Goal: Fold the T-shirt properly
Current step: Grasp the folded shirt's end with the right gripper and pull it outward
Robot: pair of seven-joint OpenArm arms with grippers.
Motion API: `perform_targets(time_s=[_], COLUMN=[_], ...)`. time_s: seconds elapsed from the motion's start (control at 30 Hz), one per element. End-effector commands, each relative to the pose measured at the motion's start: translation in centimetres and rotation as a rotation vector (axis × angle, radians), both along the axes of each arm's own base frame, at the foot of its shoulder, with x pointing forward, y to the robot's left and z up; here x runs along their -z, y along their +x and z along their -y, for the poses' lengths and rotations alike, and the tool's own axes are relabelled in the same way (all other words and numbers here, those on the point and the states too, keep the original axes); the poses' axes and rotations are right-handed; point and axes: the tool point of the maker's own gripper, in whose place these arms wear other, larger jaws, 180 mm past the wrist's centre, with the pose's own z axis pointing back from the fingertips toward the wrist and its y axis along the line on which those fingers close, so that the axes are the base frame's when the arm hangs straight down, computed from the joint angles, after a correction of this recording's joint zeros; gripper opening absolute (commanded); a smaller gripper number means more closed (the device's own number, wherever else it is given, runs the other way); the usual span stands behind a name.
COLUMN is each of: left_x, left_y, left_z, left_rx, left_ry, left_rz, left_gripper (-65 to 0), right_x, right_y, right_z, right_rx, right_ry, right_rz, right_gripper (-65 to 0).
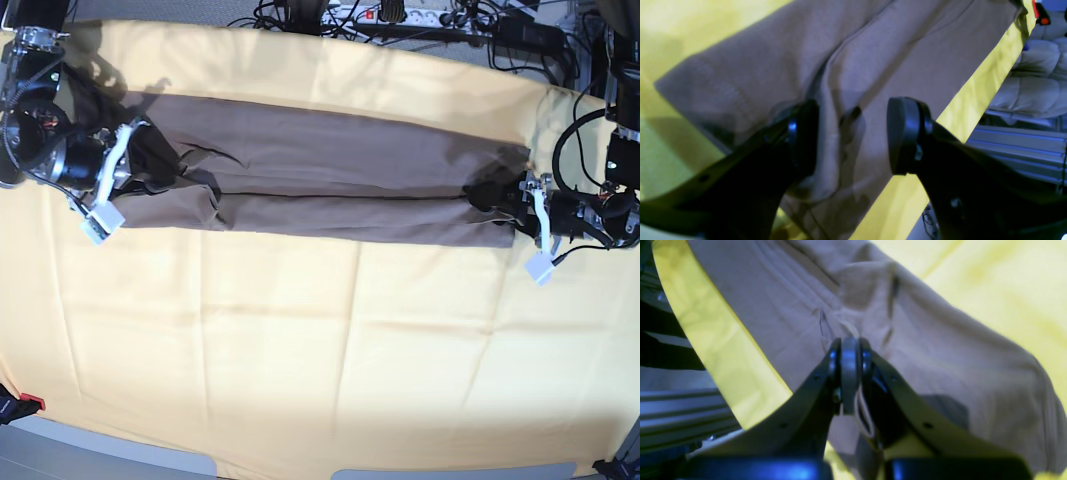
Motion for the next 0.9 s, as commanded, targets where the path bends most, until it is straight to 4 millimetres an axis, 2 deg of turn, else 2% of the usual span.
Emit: perform_targets(time_s=[0.0,0.17,0.33,0.67,0.7,0.87], left_x=[-1.7,-2.1,-3.4,-5.8,-6.0,-6.6], left_y=[1.2,1.5,2.8,4.1,4.1,4.0], left_z=[-0.4,-0.4,-0.6,-3.2,-3.5,-5.1], left_rx=[-0.008,-0.008,-0.009,-0.032,-0.035,-0.050], left_ry=[-0.013,-0.013,-0.008,0.054,0.061,0.100], left_rz=[0.052,0.064,0.105,0.160,0.162,0.167], left_gripper=[-30.5,-30.5,-30.5,-30.5,-30.5,-30.5], right_x=[-0.8,0.4,1.4,2.4,2.6,3.7], right_y=[0.2,-1.4,-2.5,-2.7,-2.7,-3.9], right_z=[0.4,0.8,1.3,2.4,2.8,3.3], right_rx=[-0.006,-0.004,-0.003,0.014,0.019,0.030], right_ry=[-0.004,-0.021,-0.049,-0.124,-0.145,-0.176], right_rz=[0.028,-0.026,-0.066,-0.081,-0.084,-0.114], right_gripper=[-65.0,-65.0,-65.0,-65.0,-63.9,-40.9])
